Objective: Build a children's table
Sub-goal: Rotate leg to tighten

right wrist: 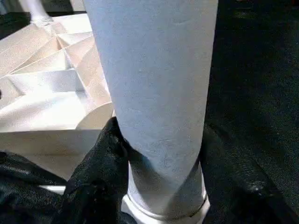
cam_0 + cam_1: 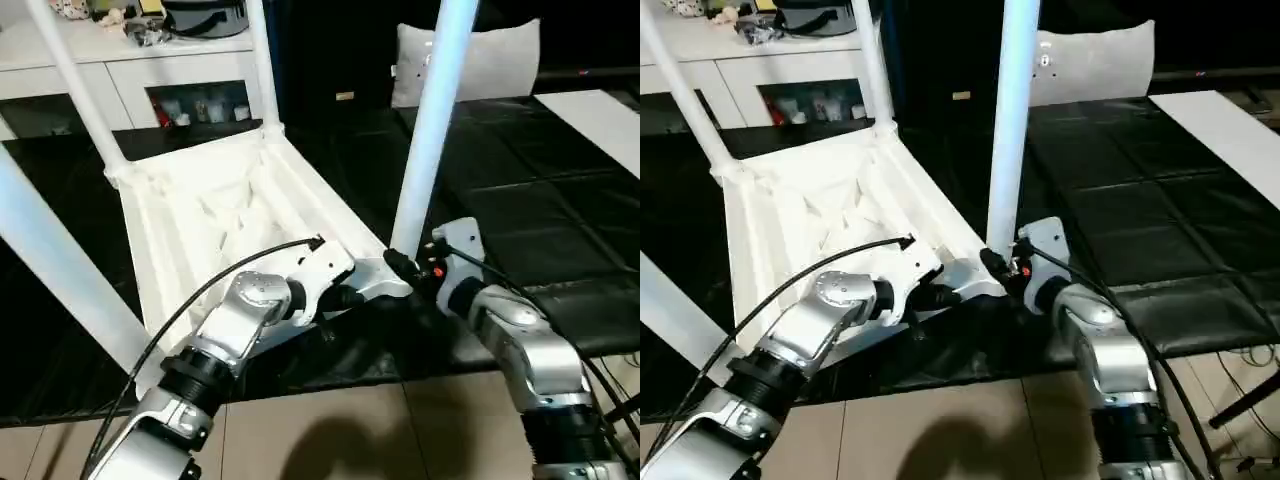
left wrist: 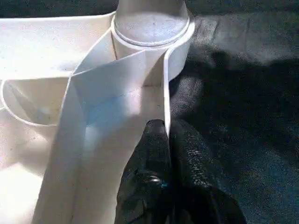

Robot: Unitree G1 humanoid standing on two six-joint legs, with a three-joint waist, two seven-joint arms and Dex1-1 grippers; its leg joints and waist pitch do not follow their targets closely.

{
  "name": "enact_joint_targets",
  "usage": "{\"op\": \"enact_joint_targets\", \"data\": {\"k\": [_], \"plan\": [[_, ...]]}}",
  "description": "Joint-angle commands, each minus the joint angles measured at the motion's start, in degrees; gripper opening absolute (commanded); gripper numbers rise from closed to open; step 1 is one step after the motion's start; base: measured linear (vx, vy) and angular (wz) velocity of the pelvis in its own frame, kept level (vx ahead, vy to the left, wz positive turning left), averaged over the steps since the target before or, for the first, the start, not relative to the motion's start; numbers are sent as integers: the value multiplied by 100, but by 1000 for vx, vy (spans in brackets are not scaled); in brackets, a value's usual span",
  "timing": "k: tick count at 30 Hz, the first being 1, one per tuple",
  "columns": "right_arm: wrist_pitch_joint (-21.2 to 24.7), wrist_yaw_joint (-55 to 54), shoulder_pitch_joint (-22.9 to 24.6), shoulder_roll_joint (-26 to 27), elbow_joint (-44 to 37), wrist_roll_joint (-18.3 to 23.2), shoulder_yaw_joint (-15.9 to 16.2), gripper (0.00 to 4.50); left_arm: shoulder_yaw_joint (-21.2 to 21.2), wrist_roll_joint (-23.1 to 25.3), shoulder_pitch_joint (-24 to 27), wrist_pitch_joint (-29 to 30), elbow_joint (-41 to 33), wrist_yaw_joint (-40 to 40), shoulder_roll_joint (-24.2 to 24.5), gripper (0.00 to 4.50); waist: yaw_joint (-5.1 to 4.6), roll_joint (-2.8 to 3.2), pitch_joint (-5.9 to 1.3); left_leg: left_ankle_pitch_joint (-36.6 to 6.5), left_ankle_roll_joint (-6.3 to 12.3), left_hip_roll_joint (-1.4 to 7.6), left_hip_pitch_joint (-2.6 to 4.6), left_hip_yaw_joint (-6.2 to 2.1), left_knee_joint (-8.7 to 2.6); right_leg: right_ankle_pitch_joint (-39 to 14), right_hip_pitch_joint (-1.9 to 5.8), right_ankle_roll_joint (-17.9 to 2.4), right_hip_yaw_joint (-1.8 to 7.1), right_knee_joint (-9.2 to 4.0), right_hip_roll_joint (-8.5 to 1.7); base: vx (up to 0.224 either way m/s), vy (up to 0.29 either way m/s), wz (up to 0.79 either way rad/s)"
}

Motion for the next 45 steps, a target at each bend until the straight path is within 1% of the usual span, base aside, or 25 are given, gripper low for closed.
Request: {"op": "enact_joint_targets", "data": {"k": [1,2,4,6,8,9,10,11,13,14,15,17,18,19,20,21,22,23,25,26,27,32,36,40,45], "plan": [[-49,545,87,-41,-175,275,200,229,-65,24,-1,-167,-109,-87,109,0,52,-96,-351,-713,493,54,-91,20,-362,-1871,368,-633,251,-429,-303,0,0,0],[-93,785,110,-206,-184,339,177,229,-84,15,17,-252,-132,-219,193,0,84,-95,-348,-733,517,59,-86,28,-359,-1881,373,-651,259,-426,-309,0,0,0],[-143,1068,130,-399,-191,425,137,229,-109,4,36,-349,-164,-393,295,0,108,-87,-344,-746,518,72,-76,29,-362,-1897,363,-668,263,-425,-309,0,0,0],[-171,1369,142,-621,-193,497,92,264,-152,-19,54,-444,-196,-605,421,0,148,-90,-335,-830,517,81,-58,34,-367,-1954,356,-692,268,-429,-310,0,0,0],[-190,1671,137,-849,-171,530,98,271,-213,-36,73,-535,-232,-849,557,0,150,-90,-326,-914,490,85,-56,32,-379,-2062,355,-686,264,-438,-312,0,0,0],[-205,1906,131,-1026,-149,558,119,288,-260,-47,92,-602,-264,-1048,664,0,160,-97,-327,-957,478,86,-46,27,-381,-2143,355,-666,262,-446,-316,0,0,0],[-219,2022,128,-1115,-133,581,134,288,-283,-57,99,-634,-277,-1142,716,0,169,-96,-332,-941,487,93,-43,31,-375,-2104,354,-672,278,-435,-320,0,0,0],[-267,2235,118,-1267,-108,582,178,311,-319,-75,116,-705,-301,-1309,809,0,170,-106,-327,-943,501,92,-49,33,-374,-2102,352,-674,276,-438,-317,0,0,0],[-330,2579,76,-1512,-36,555,259,317,-389,-128,157,-833,-378,-1651,987,0,190,-104,-342,-831,511,98,-59,25,-365,-1939,368,-731,277,-399,-319,0,0,0],[-377,2827,34,-1662,25,556,314,329,-439,-196,194,-935,-458,-1930,1112,0,200,-123,-342,-790,540,100,-65,30,-360,-1891,369,-771,282,-384,-327,0,0,0],[-380,2863,30,-1679,30,560,321,329,-444,-206,199,-946,-469,-1965,1126,0,209,-109,-342,-768,545,106,-59,31,-361,-1870,362,-795,286,-379,-326,0,0,0],[-374,3073,13,-1761,43,597,359,329,-466,-264,227,-1000,-527,-2152,1200,0,216,-112,-343,-756,559,112,-54,40,-355,-1797,357,-867,286,-371,-320,0,0,0],[-206,3532,23,-1879,-2,814,436,329,-548,-304,253,-1012,-600,-2416,1330,0,232,-103,-346,-766,578,116,-41,47,-349,-1779,349,-902,285,-367,-315,0,0,0],[-204,3702,29,-1921,-11,875,481,312,-593,-310,260,-1023,-626,-2522,1386,0,261,-101,-346,-791,608,131,-39,48,-352,-1778,349,-926,289,-365,-318,0,0,0],[-249,3812,34,-1945,2,903,513,312,-626,-313,266,-1035,-648,-2599,1421,0,270,-190,-345,-784,625,135,-40,57,-352,-1778,353,-926,290,-368,-320,0,0,0],[-285,3851,34,-1947,23,906,530,312,-639,-317,269,-1042,-660,-2638,1432,0,314,-141,-345,-739,621,145,-35,49,-354,-1793,343,-945,298,-345,-330,0,0,0],[-296,3914,29,-1948,51,923,559,289,-647,-335,278,-1031,-684,-2692,1441,0,319,-146,-343,-730,613,149,-40,51,-353,-1792,338,-950,300,-342,-331,0,0,0],[-376,4014,30,-1923,87,927,628,289,-672,-386,306,-969,-770,-2807,1468,0,353,-156,-338,-757,569,151,-31,54,-357,-1848,333,-950,303,-350,-336,0,0,0],[-377,4065,27,-1906,101,934,673,282,-691,-405,317,-946,-807,-2861,1485,0,379,-153,-339,-775,541,155,-30,49,-362,-1887,334,-936,306,-345,-342,0,0,0],[-369,4110,27,-1888,102,944,713,262,-703,-413,324,-935,-831,-2889,1496,0,394,-154,-337,-803,520,155,-23,52,-362,-1921,326,-927,310,-347,-342,0,0,0],[-354,4173,21,-1867,107,949,751,253,-706,-402,325,-940,-833,-2899,1495,0,410,-155,-336,-811,507,149,-17,57,-362,-1962,321,-910,313,-356,-340,0,0,0],[-203,4443,1,-1862,82,1057,903,210,-706,-338,289,-971,-772,-2879,1491,0,432,-159,-345,-741,472,142,-33,50,-359,-1932,334,-862,312,-347,-337,0,0,0],[-177,4510,-8,-1869,93,1096,942,199,-709,-337,282,-968,-760,-2846,1510,0,436,-161,-350,-695,479,134,-39,53,-352,-1904,337,-848,311,-343,-333,0,0,0],[-143,4557,25,-1869,45,1121,959,197,-700,-314,272,-965,-725,-2806,1504,0,438,-172,-350,-689,482,131,-36,56,-349,-1958,336,-822,308,-352,-333,0,0,0],[-105,4567,110,-1863,-50,1138,984,196,-670,-288,258,-984,-663,-2746,1482,0,443,-172,-353,-680,484,132,-36,53,-349,-1966,336,-811,304,-349,-331,0,0,0]]}}
